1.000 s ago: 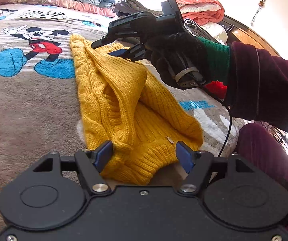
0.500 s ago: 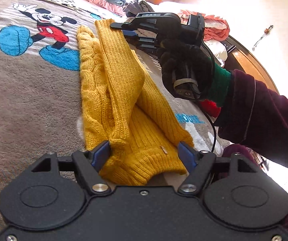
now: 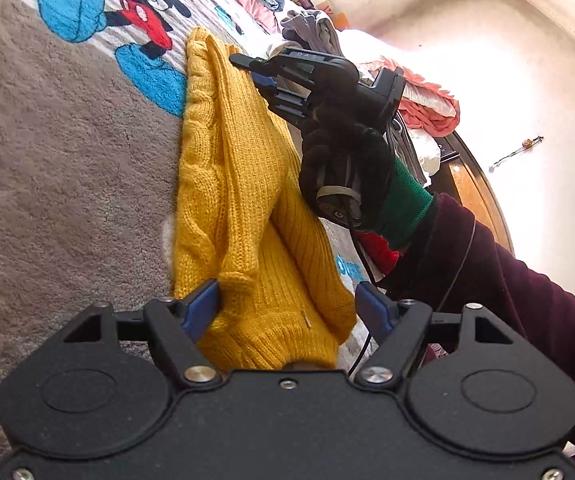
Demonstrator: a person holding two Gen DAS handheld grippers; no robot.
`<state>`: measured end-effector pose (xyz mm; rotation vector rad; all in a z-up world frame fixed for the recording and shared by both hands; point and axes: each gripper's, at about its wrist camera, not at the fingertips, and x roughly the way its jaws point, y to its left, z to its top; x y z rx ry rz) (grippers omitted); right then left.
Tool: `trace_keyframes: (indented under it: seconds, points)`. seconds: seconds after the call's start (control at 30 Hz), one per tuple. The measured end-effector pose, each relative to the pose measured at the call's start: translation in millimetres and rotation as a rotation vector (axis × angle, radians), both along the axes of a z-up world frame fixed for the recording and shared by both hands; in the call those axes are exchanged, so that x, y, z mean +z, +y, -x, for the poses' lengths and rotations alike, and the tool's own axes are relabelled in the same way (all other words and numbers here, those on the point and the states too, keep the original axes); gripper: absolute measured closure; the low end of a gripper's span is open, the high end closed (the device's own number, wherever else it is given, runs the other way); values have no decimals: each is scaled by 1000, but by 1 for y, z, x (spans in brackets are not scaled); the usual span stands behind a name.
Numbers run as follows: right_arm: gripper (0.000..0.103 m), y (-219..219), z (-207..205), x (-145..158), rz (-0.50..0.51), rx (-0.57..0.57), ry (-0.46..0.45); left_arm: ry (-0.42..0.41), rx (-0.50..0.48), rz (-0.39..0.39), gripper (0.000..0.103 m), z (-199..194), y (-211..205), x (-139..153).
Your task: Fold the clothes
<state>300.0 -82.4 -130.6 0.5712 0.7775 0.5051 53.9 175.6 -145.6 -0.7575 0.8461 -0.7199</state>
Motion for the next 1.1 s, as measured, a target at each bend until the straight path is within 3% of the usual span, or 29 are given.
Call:
trace_keyframes:
  seconds: [0.13,0.27,0.5,0.7,0.9,1.1]
  points:
    - [83,5,-1,-1,86,-5,17,-2,2,-2,27,1,-3,0]
    - [52,-2,8,16,87,-21,-23,-32,9,-18,23,3,-4,4]
    - [52,-49,68,56,33,-14,-177,-135,101,-48,22,20,5,19]
    - [52,-107,141,42,37,-109,-218,-199,188,-114,22,22,3,27]
    - [52,-121,197,8,106,-55,-172,-107,277,-185,22,4,2,16]
    - [40,-132,240,-36,-120,-65,36,-25,246,-225,22,-1,-10,5]
